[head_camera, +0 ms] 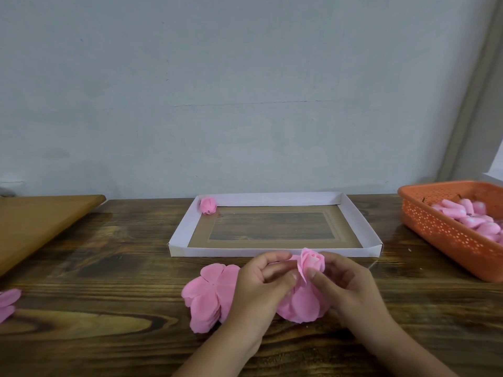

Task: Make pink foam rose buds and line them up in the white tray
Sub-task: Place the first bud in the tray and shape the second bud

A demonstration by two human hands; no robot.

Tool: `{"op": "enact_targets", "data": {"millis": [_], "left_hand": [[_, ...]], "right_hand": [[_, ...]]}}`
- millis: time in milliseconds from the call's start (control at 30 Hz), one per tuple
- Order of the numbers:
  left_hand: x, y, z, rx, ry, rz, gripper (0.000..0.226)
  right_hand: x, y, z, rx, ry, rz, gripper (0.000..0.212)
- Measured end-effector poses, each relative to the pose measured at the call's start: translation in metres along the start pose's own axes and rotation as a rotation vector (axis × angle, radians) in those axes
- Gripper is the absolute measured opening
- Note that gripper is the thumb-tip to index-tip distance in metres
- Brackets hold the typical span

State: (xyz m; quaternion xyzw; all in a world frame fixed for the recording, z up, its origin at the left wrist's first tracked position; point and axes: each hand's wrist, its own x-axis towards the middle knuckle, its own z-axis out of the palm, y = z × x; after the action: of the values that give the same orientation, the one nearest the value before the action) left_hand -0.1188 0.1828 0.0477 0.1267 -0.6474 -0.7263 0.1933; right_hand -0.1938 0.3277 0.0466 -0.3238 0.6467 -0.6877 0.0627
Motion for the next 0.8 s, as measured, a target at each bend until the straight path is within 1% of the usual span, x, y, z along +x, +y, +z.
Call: {"op": "enact_targets", "data": {"millis": [100, 200, 500, 600, 700, 800], "left_hand": [[0.0003, -0.0001, -0.0010, -0.023, -0.003, 0.020, 0.024], [0.0010, -0.0009, -0.0023, 0.005, -0.018, 0.043, 0.022], [0.0004, 0.0000, -0.0048, 0.059, -0.060, 0.049, 0.020], [-0.0005, 0.0017, -0.0038, 0.047, -0.075, 0.064, 0.023], [-0.0014, 0.0033, -0.0028, 0.027, -0.081, 0.077, 0.033], [-0.0022, 0.0044, -0.0022, 0.017, -0.086, 0.082, 0.034]], "right_hand": [[-0.0003, -0.0021, 0.0005, 0.042, -0.024, -0.001, 0.021], [0.0002, -0.0034, 0.0008, 0.069, -0.055, -0.002, 0.022], [0.0019, 0.0011, -0.0042, 0.154, -0.054, 0.063, 0.021], [0.0020, 0.0009, -0.0059, 0.164, -0.074, 0.087, 0.022], [0.0024, 0.0024, -0.0059, 0.144, -0.086, 0.086, 0.022], [0.0026, 0.0040, -0.0057, 0.154, -0.094, 0.087, 0.023]]}}
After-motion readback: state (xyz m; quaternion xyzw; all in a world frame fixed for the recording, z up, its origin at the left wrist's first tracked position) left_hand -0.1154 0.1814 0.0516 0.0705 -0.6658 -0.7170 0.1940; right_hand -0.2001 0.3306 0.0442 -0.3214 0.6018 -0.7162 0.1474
